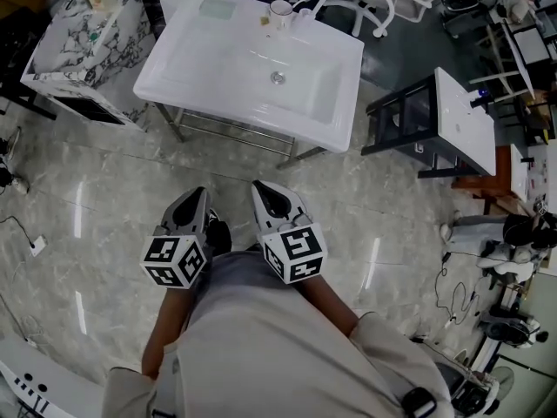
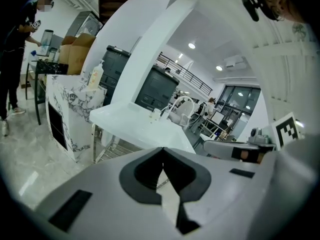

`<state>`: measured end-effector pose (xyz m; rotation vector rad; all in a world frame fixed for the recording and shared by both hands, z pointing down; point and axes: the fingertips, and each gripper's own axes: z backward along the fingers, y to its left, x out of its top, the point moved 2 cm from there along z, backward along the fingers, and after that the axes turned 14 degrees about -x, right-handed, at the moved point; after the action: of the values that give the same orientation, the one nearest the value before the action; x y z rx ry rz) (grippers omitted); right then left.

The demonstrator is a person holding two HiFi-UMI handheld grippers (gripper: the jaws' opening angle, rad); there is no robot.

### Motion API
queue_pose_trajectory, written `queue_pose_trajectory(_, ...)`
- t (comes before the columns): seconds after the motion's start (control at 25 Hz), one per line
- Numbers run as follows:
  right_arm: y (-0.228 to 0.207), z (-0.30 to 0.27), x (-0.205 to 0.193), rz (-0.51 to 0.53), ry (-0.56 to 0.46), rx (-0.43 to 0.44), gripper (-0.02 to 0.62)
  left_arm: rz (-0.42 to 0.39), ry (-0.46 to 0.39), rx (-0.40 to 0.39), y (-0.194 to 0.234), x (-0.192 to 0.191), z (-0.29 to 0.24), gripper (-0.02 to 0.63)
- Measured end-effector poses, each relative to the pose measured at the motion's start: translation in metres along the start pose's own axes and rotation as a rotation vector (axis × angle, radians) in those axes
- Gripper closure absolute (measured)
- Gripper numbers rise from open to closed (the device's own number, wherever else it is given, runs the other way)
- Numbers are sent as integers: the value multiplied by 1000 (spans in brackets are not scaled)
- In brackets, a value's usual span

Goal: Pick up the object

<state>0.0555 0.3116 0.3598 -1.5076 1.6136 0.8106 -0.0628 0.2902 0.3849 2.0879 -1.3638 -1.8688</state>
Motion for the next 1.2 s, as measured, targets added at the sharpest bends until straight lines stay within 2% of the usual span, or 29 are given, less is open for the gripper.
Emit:
queue_pose_trajectory(0.36,36,-33,24,3,-24,-14,584,-35,-32,-9,42,40,16,606)
queue_pose_trajectory(0.52,44,-49,32,48,-23,-73,586,-43,-48,-7,58,52,22,606)
queue_pose_trajectory(0.96,44,-72,35,90,1,-168,586,-37,-43,-13,82,60,24,606)
queue_pose_trajectory(1.2,40,-82,37,79,17,-179,586,-33,-24,-17,89,62,18,606)
